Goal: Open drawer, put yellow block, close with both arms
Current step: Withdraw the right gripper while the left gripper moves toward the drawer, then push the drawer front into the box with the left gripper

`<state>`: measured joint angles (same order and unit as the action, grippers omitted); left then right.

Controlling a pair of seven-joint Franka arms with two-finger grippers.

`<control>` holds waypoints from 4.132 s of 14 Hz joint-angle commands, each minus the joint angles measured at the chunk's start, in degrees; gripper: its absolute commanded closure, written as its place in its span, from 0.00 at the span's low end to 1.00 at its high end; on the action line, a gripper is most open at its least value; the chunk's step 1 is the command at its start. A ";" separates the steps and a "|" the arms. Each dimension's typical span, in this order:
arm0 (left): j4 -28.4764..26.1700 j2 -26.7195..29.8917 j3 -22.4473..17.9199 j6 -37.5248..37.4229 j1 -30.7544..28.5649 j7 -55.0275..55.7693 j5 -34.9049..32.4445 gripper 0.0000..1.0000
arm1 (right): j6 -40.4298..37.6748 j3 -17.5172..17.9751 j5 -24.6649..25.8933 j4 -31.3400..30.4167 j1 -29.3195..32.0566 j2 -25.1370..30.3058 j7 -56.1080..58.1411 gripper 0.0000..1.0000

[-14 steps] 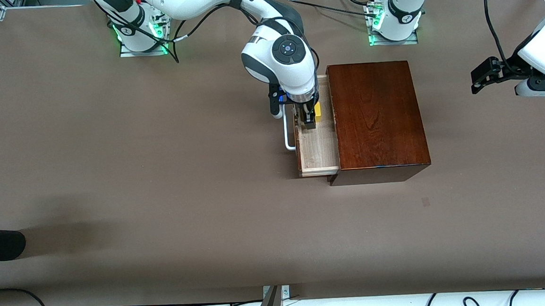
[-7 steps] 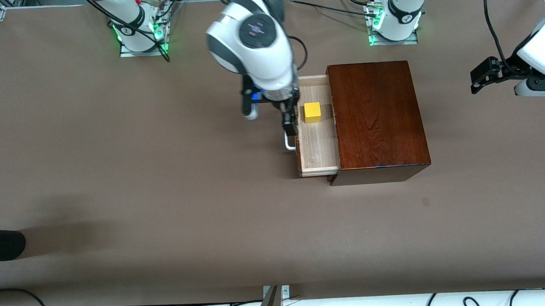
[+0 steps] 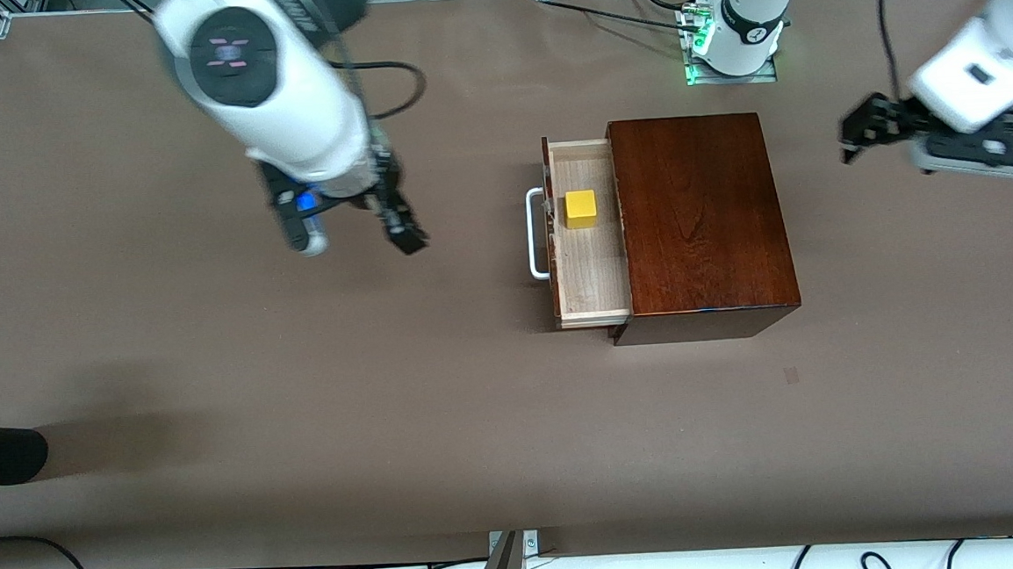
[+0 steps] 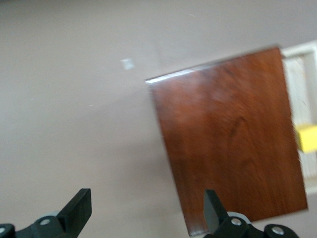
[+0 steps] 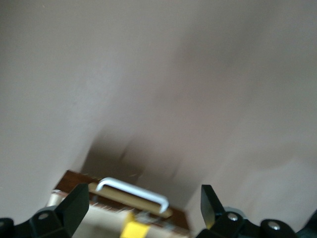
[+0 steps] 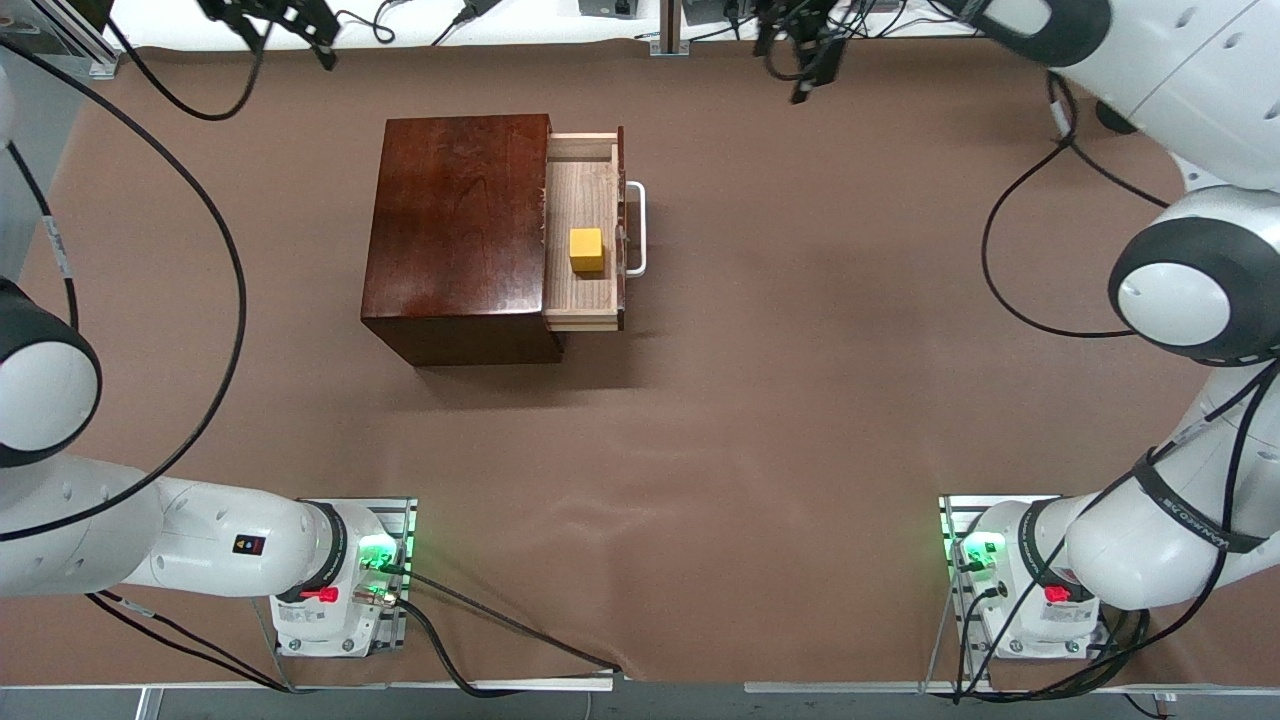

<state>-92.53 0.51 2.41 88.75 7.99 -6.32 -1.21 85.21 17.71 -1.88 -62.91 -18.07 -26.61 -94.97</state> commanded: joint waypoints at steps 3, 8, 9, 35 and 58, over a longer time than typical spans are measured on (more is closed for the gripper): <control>1.56 -5.33 7.84 -1.74 1.24 -3.78 9.01 0.00 | -2.16 -9.42 -1.10 -12.82 0.76 12.78 28.02 0.00; 10.16 -19.37 19.98 1.59 2.20 -10.71 9.73 0.00 | -0.24 -21.29 -0.84 -22.50 0.84 20.18 57.21 0.00; 10.61 -21.75 21.13 3.69 3.34 -11.51 9.73 0.00 | 0.73 -23.14 -0.84 -23.74 0.84 21.15 62.31 0.00; 7.01 -38.92 21.23 23.23 20.05 -35.16 -15.49 0.00 | 7.34 -19.38 3.99 -32.45 17.37 26.61 93.82 0.00; 7.45 -36.90 21.40 13.99 9.77 -41.40 -15.40 0.00 | 5.93 -19.20 2.94 -31.66 17.45 26.43 93.65 0.00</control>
<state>-84.94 -37.94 23.96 104.15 18.80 -45.24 -15.35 91.58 -2.06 1.44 -93.90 -1.38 -1.67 -1.92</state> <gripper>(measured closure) 0.000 0.000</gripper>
